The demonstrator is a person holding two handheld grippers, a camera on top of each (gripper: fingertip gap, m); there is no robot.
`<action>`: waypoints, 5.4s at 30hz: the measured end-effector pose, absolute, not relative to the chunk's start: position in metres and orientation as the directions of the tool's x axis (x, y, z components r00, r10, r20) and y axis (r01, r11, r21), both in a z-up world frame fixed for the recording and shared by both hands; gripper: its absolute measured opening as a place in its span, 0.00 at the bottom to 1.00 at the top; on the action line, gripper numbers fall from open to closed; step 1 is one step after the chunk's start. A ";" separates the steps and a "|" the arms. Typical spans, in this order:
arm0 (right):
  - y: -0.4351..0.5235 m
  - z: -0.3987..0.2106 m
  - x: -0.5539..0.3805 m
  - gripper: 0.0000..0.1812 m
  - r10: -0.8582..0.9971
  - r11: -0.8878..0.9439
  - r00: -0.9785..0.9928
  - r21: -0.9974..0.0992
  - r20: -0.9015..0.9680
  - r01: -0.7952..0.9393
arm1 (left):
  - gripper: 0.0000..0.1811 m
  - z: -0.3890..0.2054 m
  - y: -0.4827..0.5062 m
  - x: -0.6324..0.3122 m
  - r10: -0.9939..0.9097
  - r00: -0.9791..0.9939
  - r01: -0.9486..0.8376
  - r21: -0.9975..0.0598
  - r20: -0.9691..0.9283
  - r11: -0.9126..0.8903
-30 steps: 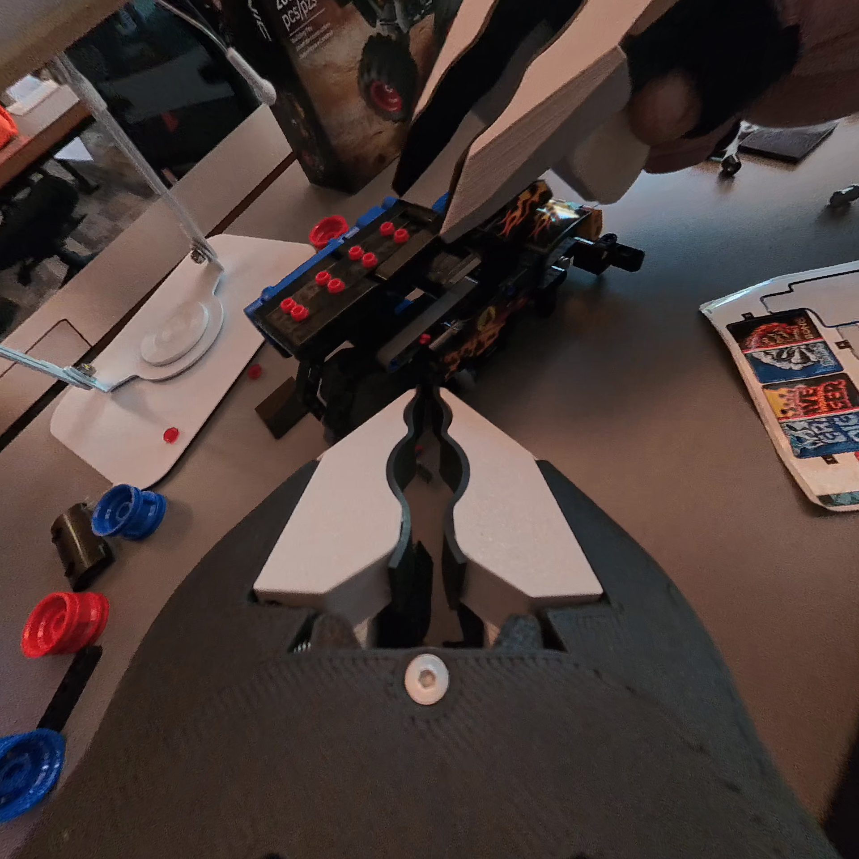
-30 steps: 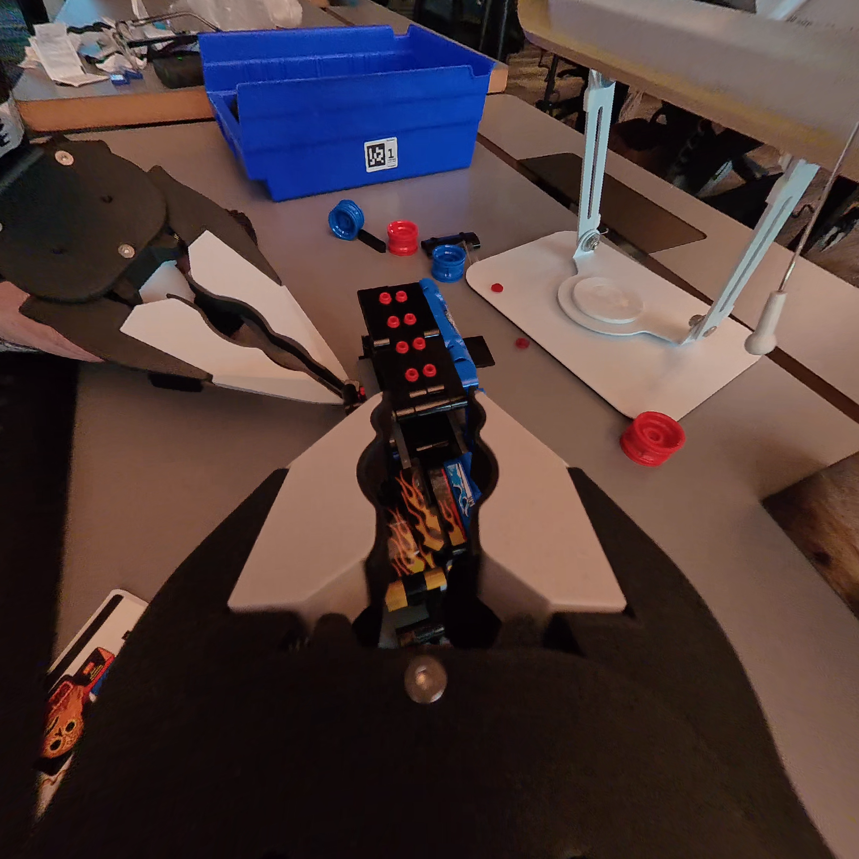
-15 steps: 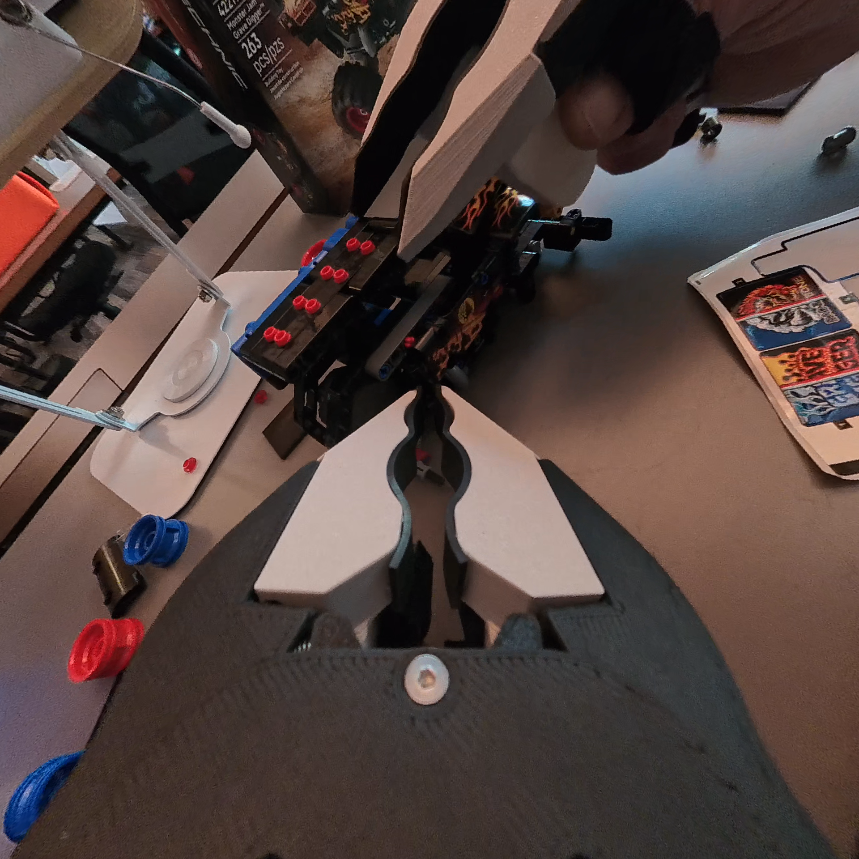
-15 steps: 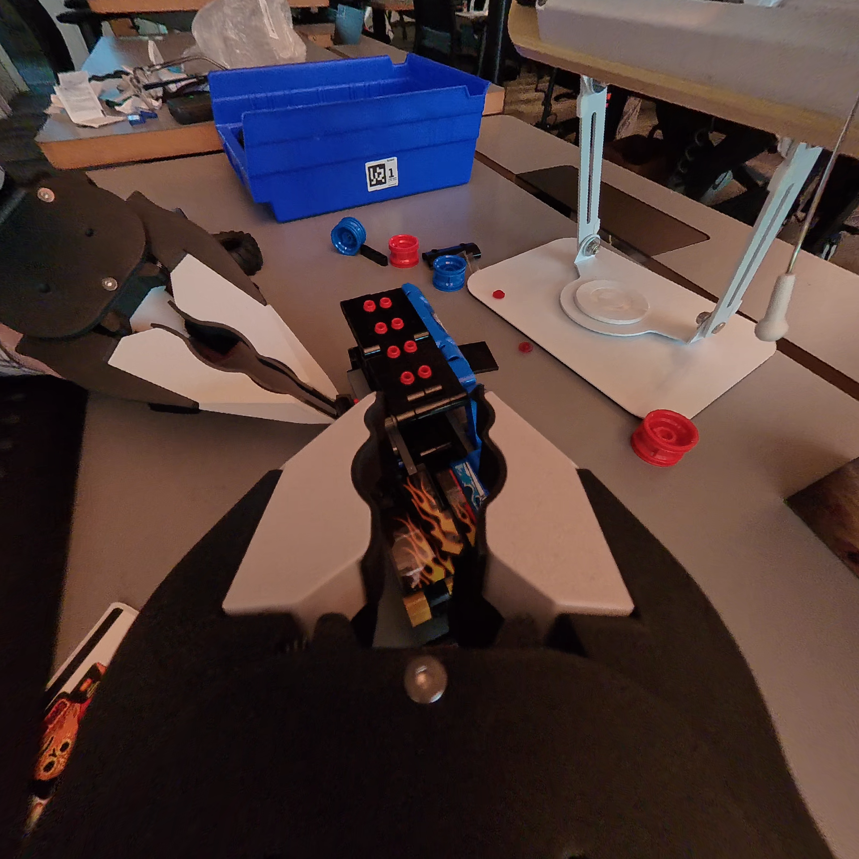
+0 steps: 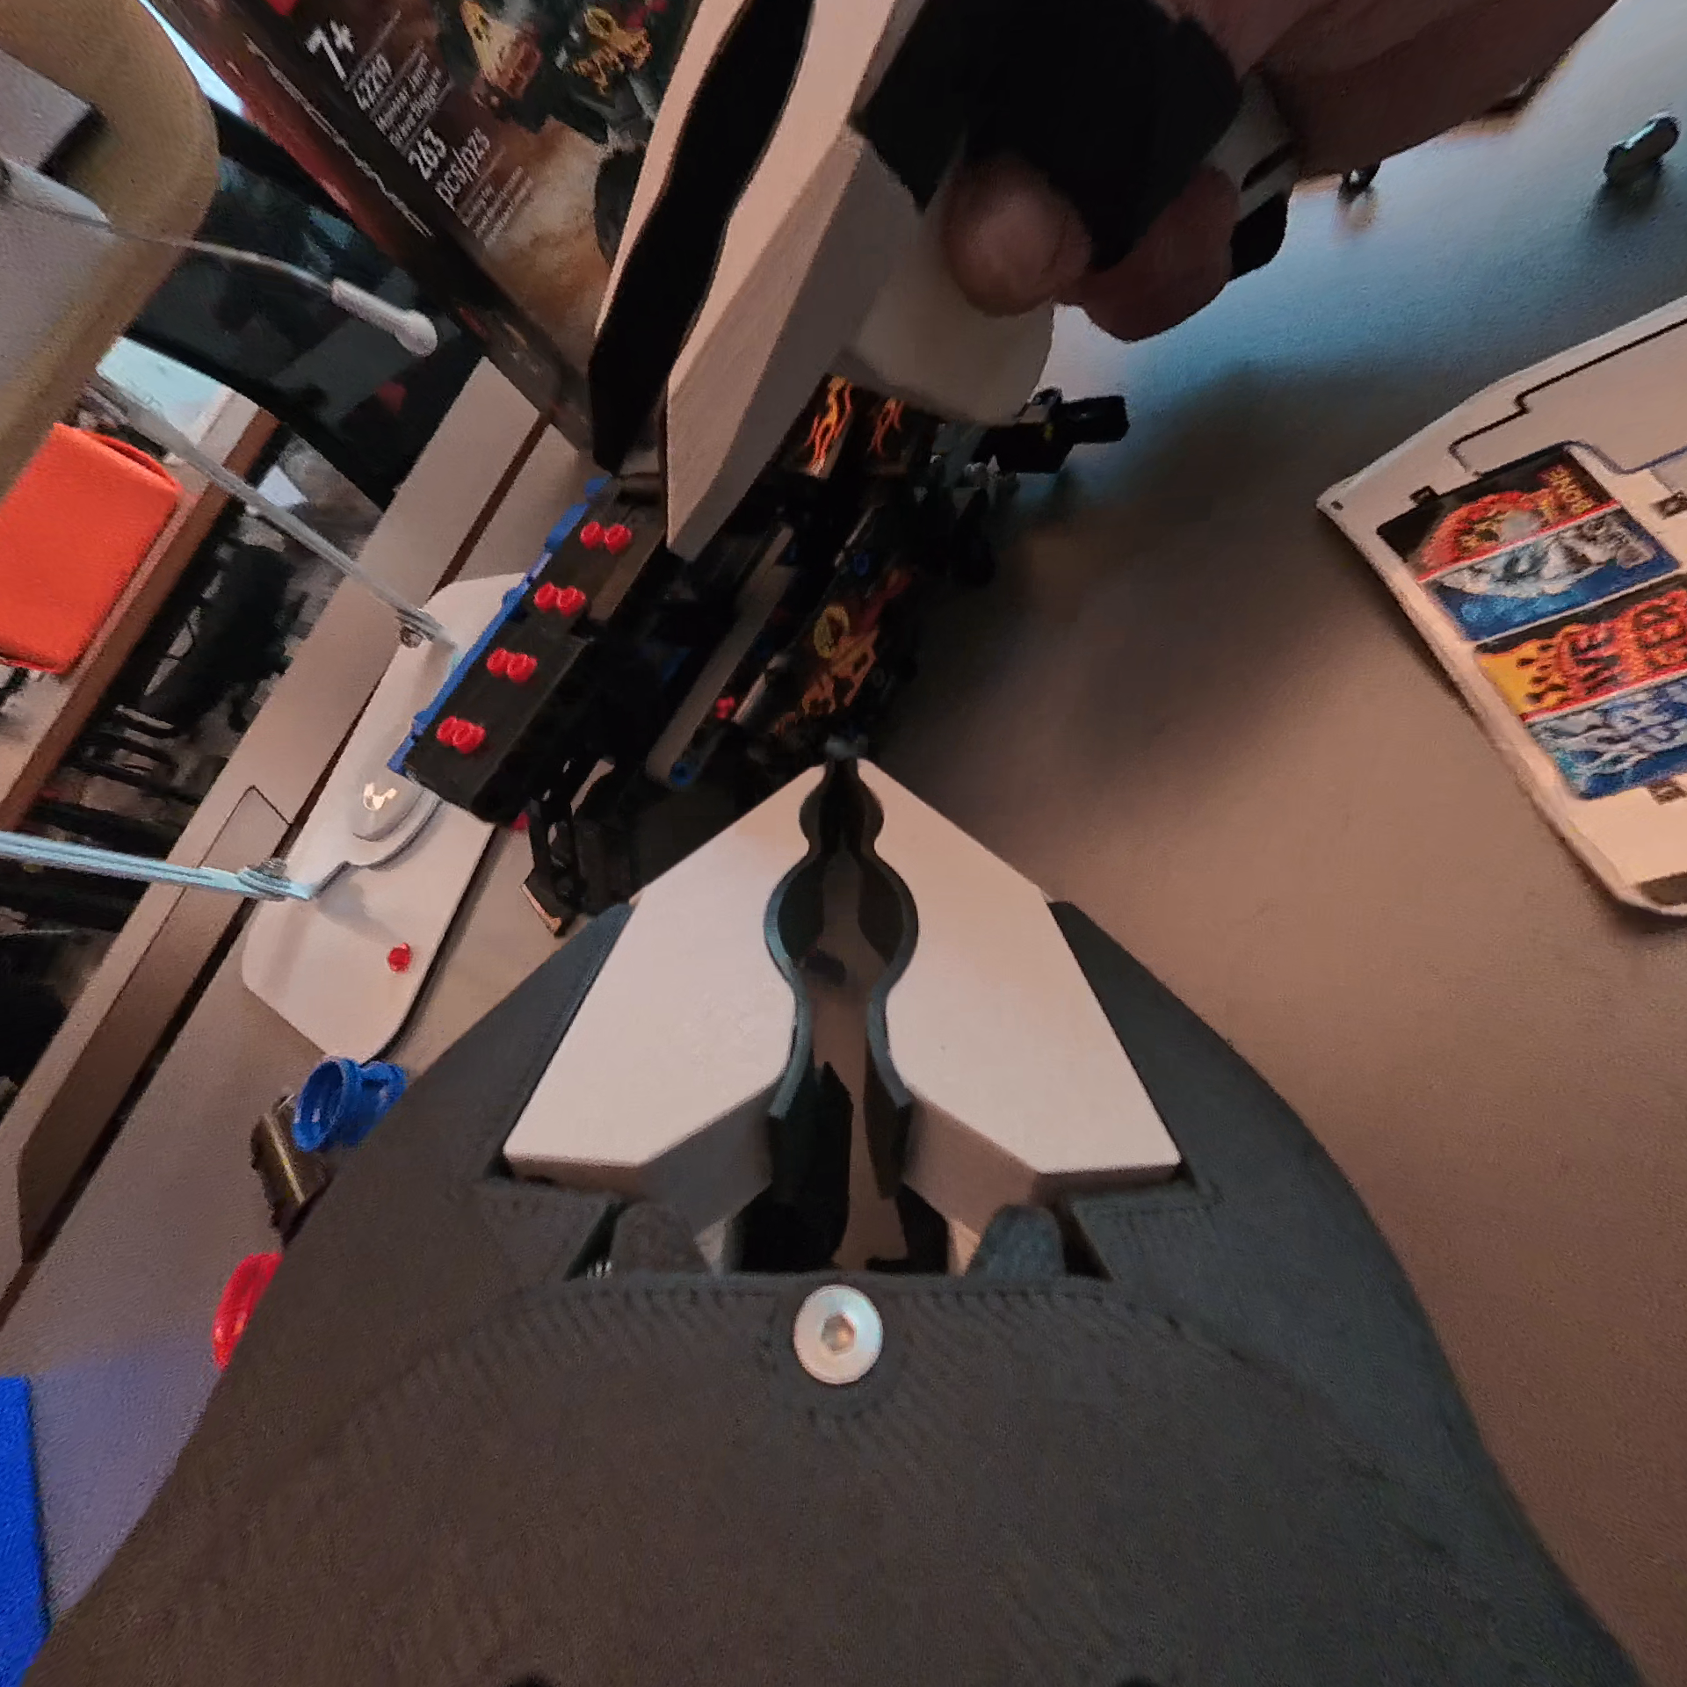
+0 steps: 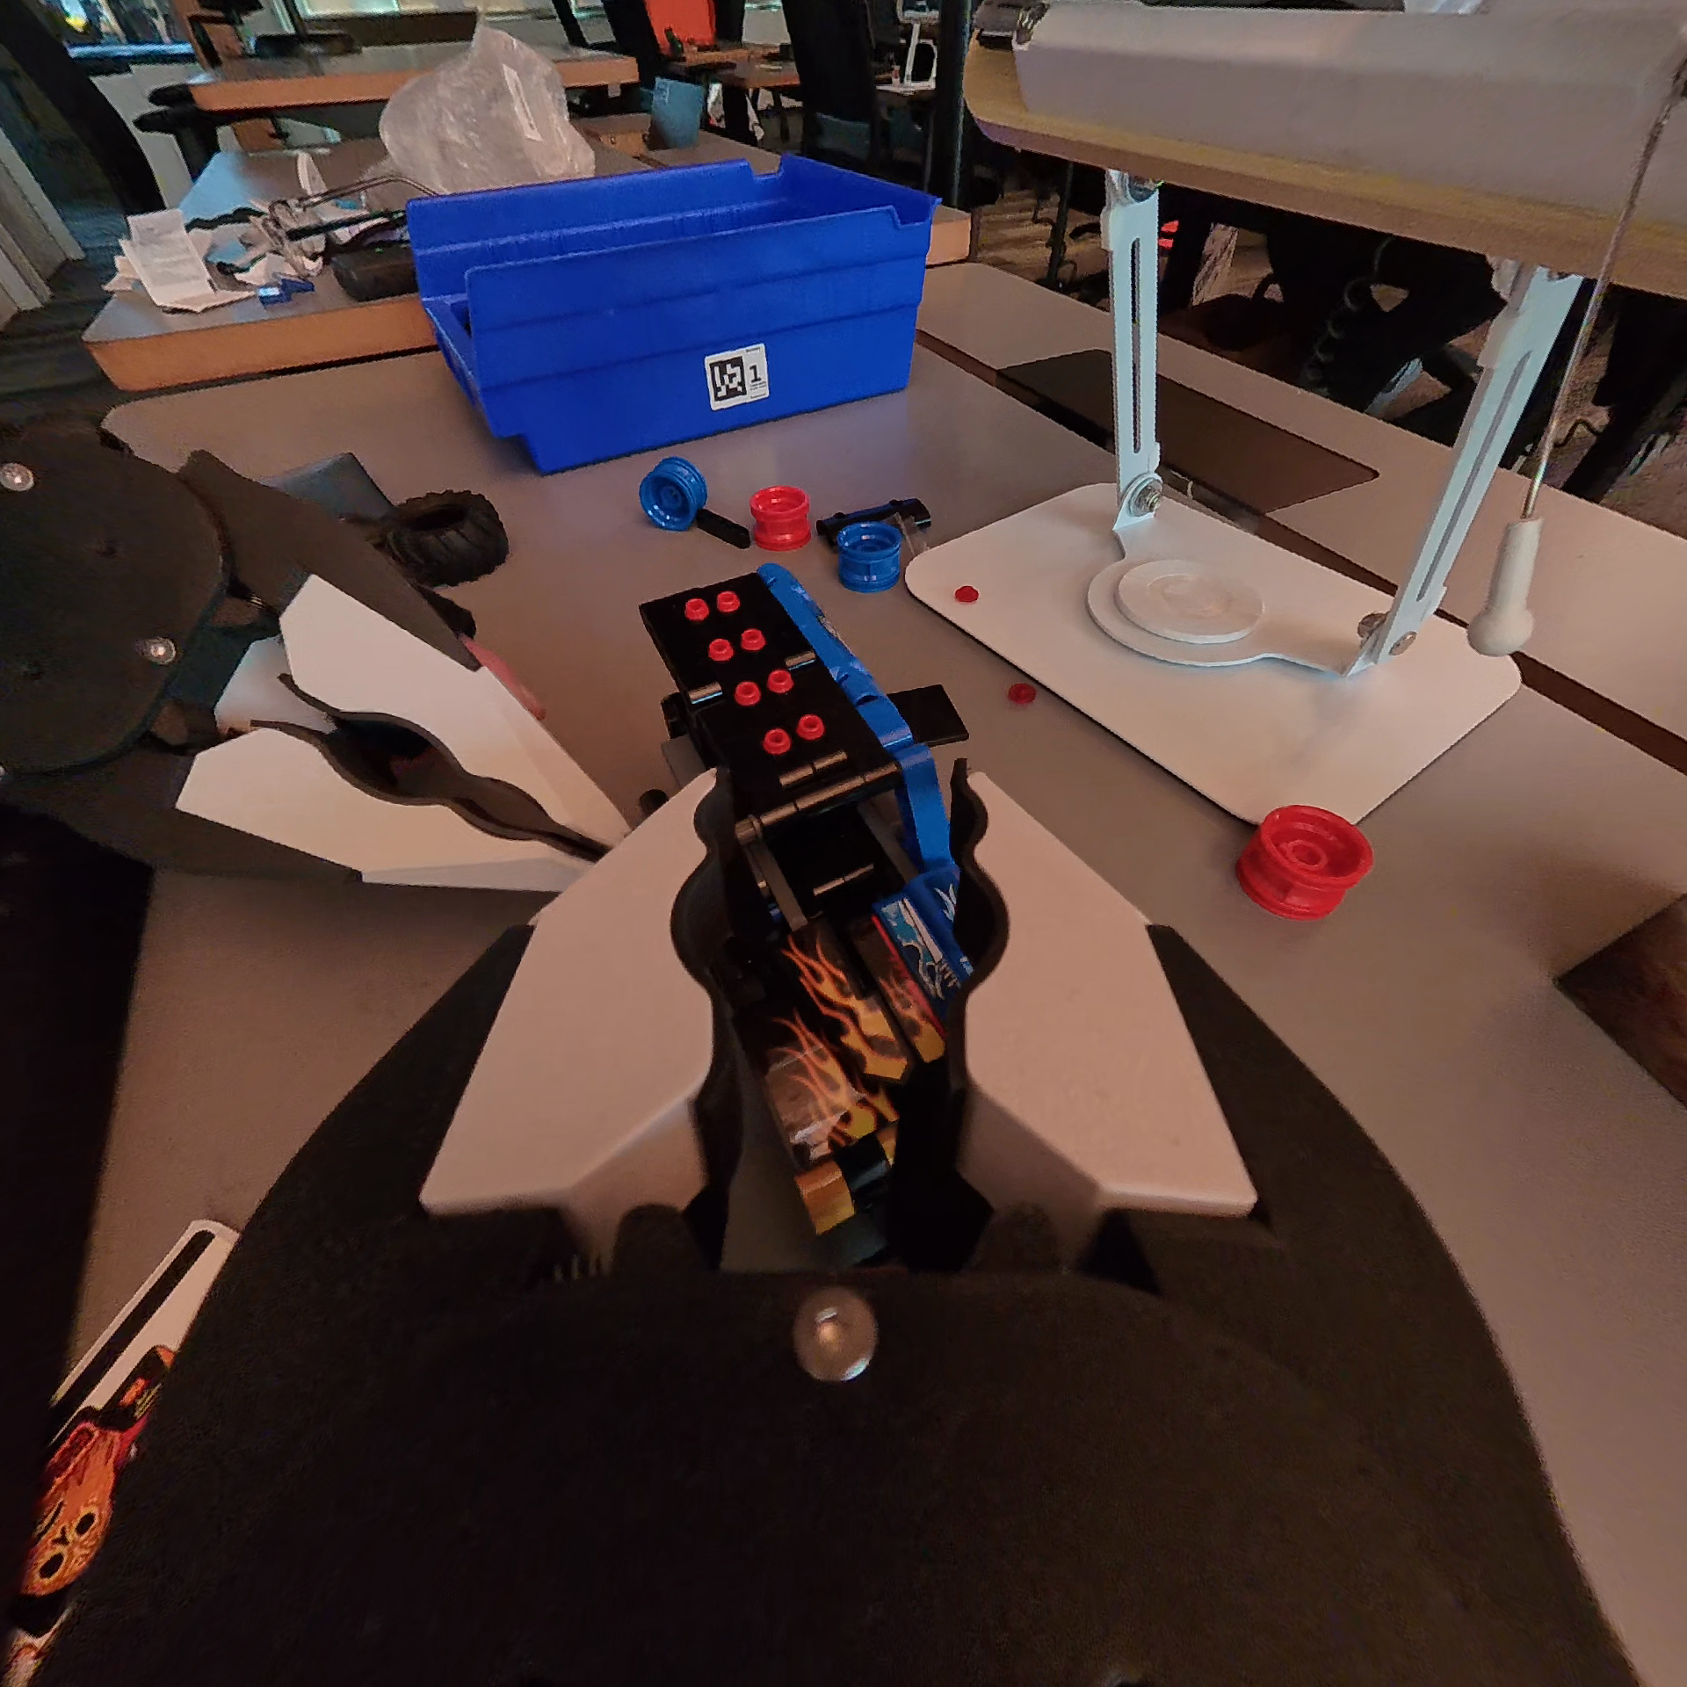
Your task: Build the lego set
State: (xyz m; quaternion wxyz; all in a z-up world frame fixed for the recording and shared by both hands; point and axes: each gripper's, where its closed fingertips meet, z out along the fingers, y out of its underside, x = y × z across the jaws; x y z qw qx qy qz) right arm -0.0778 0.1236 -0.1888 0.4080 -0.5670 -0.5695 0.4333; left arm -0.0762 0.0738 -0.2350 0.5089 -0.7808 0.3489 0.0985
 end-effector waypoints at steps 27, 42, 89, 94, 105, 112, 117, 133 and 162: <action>0.124 -0.188 -0.078 0.25 0.999 -0.009 -0.035 -0.958 -0.020 0.286 | 0.11 -0.260 0.063 -0.087 -0.539 0.785 -0.559 -0.723 -0.305 -0.406; 0.109 -0.149 -0.051 0.17 0.969 0.244 -0.093 -0.937 0.228 0.249 | 0.04 -0.250 0.056 -0.082 -0.559 0.827 -0.382 -0.786 -0.056 -0.486; 0.059 -0.182 -0.063 0.09 0.782 0.604 -0.075 -0.724 0.618 0.333 | 0.04 -0.199 0.056 -0.080 -0.545 0.820 -0.064 -0.919 0.173 -0.388; 0.099 -0.168 -0.055 0.20 0.840 0.510 -0.009 -0.783 0.543 0.357 | 0.04 -0.218 0.068 -0.090 -0.575 0.815 -0.348 -0.851 -0.068 -0.393; 0.112 -0.199 -0.080 0.39 0.921 0.371 -0.286 -0.815 0.263 0.445 | 0.04 -0.227 0.081 -0.087 -0.607 0.779 -0.466 -0.793 -0.158 -0.392; 0.114 -0.200 -0.081 0.38 0.925 0.360 -0.277 -0.835 0.261 0.415 | 0.04 -0.226 0.083 -0.081 -0.612 0.777 -0.454 -0.805 -0.148 -0.382; 0.114 -0.200 -0.081 0.38 0.927 0.355 -0.269 -0.844 0.262 0.403 | 0.03 -0.224 0.083 -0.081 -0.605 0.778 -0.461 -0.809 -0.171 -0.365; 0.114 -0.201 -0.081 0.37 0.924 0.364 -0.266 -0.849 0.276 0.383 | 0.03 -0.224 0.081 -0.080 -0.620 0.772 -0.433 -0.829 -0.138 -0.355; 0.115 -0.201 -0.082 0.37 0.927 0.354 -0.255 -0.862 0.273 0.364 | 0.04 -0.223 0.083 -0.080 -0.593 0.769 -0.489 -0.817 -0.237 -0.307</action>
